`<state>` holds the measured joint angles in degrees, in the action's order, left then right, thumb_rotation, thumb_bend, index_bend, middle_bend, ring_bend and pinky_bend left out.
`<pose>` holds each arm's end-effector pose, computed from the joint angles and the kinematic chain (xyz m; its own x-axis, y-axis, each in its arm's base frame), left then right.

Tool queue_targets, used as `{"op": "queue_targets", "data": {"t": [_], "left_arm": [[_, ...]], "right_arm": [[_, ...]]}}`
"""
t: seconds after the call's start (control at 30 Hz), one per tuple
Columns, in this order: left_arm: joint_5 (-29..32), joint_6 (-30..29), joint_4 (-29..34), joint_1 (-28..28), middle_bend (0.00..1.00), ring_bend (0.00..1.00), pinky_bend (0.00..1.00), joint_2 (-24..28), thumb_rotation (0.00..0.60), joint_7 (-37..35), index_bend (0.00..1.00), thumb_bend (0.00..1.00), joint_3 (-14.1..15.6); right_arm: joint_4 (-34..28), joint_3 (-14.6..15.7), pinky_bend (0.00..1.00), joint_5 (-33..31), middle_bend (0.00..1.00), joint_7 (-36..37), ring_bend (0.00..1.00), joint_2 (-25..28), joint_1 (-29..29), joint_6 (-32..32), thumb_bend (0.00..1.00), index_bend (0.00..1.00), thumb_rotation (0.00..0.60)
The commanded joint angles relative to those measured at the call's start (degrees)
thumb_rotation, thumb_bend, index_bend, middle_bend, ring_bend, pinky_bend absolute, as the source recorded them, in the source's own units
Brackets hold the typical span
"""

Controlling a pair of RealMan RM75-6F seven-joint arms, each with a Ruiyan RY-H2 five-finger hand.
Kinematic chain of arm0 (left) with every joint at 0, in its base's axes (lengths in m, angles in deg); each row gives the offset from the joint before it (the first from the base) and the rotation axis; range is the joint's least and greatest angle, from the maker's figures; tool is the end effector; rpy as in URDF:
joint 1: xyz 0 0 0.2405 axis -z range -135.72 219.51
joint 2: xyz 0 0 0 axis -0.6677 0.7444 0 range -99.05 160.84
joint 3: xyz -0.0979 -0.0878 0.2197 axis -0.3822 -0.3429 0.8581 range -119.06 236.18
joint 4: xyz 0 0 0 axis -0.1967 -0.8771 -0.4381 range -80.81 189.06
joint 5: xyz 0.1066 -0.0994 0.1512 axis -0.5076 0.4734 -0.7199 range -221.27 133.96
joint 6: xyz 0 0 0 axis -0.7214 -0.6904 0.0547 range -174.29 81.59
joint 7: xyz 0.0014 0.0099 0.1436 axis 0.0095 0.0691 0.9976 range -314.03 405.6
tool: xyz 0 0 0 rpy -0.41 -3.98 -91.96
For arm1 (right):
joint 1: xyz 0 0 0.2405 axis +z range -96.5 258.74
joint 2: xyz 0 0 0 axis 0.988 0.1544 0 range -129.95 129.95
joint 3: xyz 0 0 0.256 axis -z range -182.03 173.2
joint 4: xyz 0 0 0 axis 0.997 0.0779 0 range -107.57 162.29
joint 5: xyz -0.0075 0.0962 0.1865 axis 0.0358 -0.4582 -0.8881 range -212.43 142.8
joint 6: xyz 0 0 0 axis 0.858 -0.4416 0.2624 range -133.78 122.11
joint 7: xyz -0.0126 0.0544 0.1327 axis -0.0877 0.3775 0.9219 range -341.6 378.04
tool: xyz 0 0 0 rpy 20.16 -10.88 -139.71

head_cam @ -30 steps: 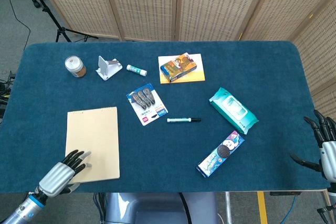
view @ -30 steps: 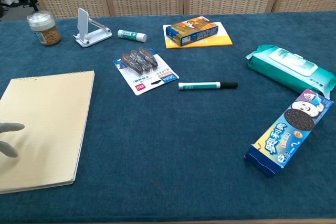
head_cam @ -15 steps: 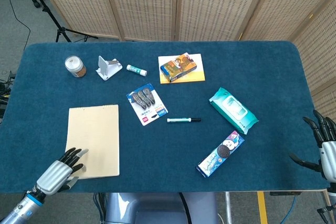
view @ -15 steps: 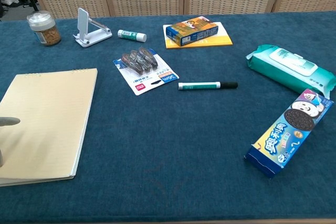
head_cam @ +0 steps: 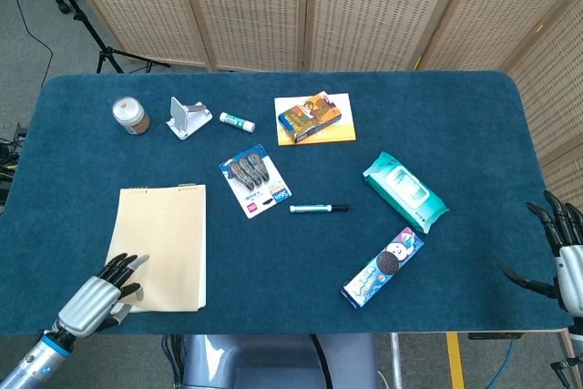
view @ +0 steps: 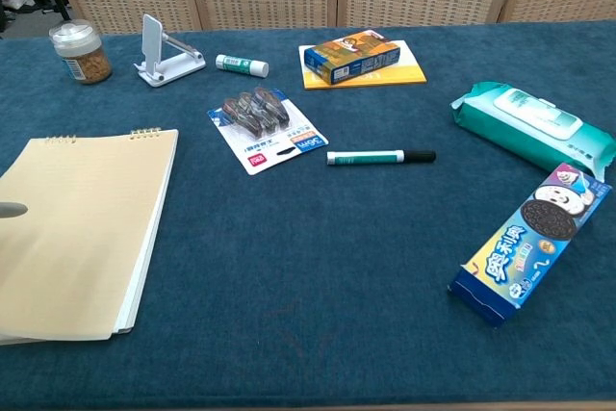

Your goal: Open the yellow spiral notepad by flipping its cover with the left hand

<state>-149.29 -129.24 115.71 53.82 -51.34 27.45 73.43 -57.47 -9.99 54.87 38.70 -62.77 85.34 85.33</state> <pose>-0.3372 0.1498 0.0407 0.4091 0.3603 0.8384 0.8663 -0.4420 -0.2328 -0.3195 -0.1873 0.1965 0.1946 0.1292 0.9723 -0.9731 -0.0995 0.2080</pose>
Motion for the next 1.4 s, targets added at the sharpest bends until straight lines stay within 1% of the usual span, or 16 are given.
{"op": "queue_targets", "data": {"t": [0.03, 0.2, 0.27, 0.4, 0.53, 0.63, 0.67, 0.7, 0.77, 0.93, 1.0, 1.1, 1.17, 1.3, 1.33, 1.4], "left_arm": [[-0.9, -0.3, 1.6, 0.2, 0.0, 0.0, 0.0, 1.6, 0.6, -1.8, 0.8, 0.56, 1.1], [-2.3, -0.1, 5.6, 0.8, 0.0, 0.0, 0.0, 5.2, 0.6, -3.3, 0.81, 0.57, 3.3], [-2.5, -0.4, 6.9, 0.8, 0.0, 0.0, 0.0, 6.2, 0.6, -2.9, 0.81, 0.56, 3.5], [-2.3, -1.7, 8.4, 0.5, 0.0, 0.0, 0.0, 7.2, 0.6, -2.1, 0.81, 0.57, 2.9], [-1.5, -2.6, 9.4, 1.0, 0.0, 0.0, 0.0, 7.9, 0.6, -2.9, 0.81, 0.57, 1.3], [0.3, -3.6, 11.1, 2.4, 0.0, 0.0, 0.0, 9.3, 0.6, -5.2, 0.81, 0.57, -1.5], [3.1, -5.0, 12.3, 3.4, 0.0, 0.0, 0.0, 10.7, 0.6, -6.3, 0.82, 0.56, -5.1], [5.8, -3.3, 14.4, 5.0, 0.0, 0.0, 0.0, 12.6, 0.6, -7.6, 0.82, 0.56, -7.4], [9.7, -0.5, 17.1, 7.3, 0.0, 0.0, 0.0, 15.2, 0.6, -8.1, 0.82, 0.56, -10.7], [18.0, 6.6, 19.8, 12.2, 0.0, 0.0, 0.0, 18.0, 0.6, -9.6, 0.82, 0.56, -17.5], [20.7, 8.0, 18.8, 13.4, 0.0, 0.0, 0.0, 17.3, 0.6, -8.9, 0.83, 0.56, -19.9], [26.0, 13.4, 16.8, 16.3, 0.0, 0.0, 0.0, 16.5, 0.6, -6.9, 0.84, 0.56, -23.2], [29.2, 17.3, 15.0, 18.3, 0.0, 0.0, 0.0, 15.8, 0.6, -5.1, 0.84, 0.56, -24.8], [32.9, 23.0, 11.3, 21.4, 0.0, 0.0, 0.0, 14.5, 0.6, -4.0, 0.84, 0.56, -26.8], [34.2, 24.9, 9.5, 22.5, 0.0, 0.0, 0.0, 14.0, 0.6, -3.6, 0.84, 0.56, -27.5], [38.6, 31.4, 2.3, 27.2, 0.0, 0.0, 0.0, 11.0, 0.6, -2.8, 0.84, 0.54, -30.5]], "right_arm": [[0.0, 0.0, 0.0, -0.1, 0.0, 0.1, 0.0, 0.0, 0.0, 0.0, 0.0, 0.13, 0.6], [-0.1, -0.1, 0.0, -0.2, 0.0, 0.3, 0.0, 0.1, -0.1, 0.1, 0.0, 0.13, 0.6], [-0.1, -0.1, 0.0, -0.1, 0.0, 0.3, 0.0, 0.1, -0.1, 0.2, 0.0, 0.13, 0.6], [-0.2, 0.0, 0.0, 0.0, 0.0, 0.3, 0.0, 0.1, -0.2, 0.2, 0.0, 0.13, 0.6], [-0.2, 0.1, 0.0, 0.0, 0.0, 0.3, 0.0, 0.1, -0.1, 0.1, 0.0, 0.13, 0.6], [-0.2, 0.1, 0.0, -0.1, 0.0, 0.2, 0.0, 0.1, -0.1, 0.1, 0.0, 0.13, 0.6], [-0.2, 0.0, 0.0, -0.2, 0.0, 0.1, 0.0, 0.1, -0.1, 0.0, 0.0, 0.13, 0.6], [-0.2, 0.0, 0.0, -0.3, 0.0, 0.0, 0.0, 0.0, 0.0, -0.1, 0.0, 0.13, 0.6], [-0.2, 0.0, 0.0, -0.3, 0.0, -0.2, 0.0, -0.1, 0.1, -0.3, 0.0, 0.13, 0.6], [-0.1, -0.1, 0.0, -0.6, 0.0, -0.6, 0.0, -0.2, 0.2, -0.8, 0.0, 0.13, 0.6], [-0.1, -0.1, 0.0, -0.8, 0.0, -0.6, 0.0, -0.2, 0.3, -0.9, 0.0, 0.13, 0.6], [0.0, -0.3, 0.0, -1.3, 0.0, -0.7, 0.0, -0.3, 0.4, -1.3, 0.0, 0.13, 0.6], [0.1, -0.4, 0.0, -1.6, 0.0, -0.8, 0.0, -0.4, 0.6, -1.9, 0.0, 0.13, 0.6], [0.1, -0.5, 0.0, -2.2, 0.0, -0.9, 0.0, -0.6, 0.9, -2.6, 0.0, 0.13, 0.6], [0.1, -0.6, 0.0, -2.3, 0.0, -0.9, 0.0, -0.6, 1.0, -2.8, 0.0, 0.13, 0.6], [0.3, -1.0, 0.0, -3.0, 0.0, -1.3, 0.0, -1.2, 1.6, -3.7, 0.0, 0.13, 0.6]]}}
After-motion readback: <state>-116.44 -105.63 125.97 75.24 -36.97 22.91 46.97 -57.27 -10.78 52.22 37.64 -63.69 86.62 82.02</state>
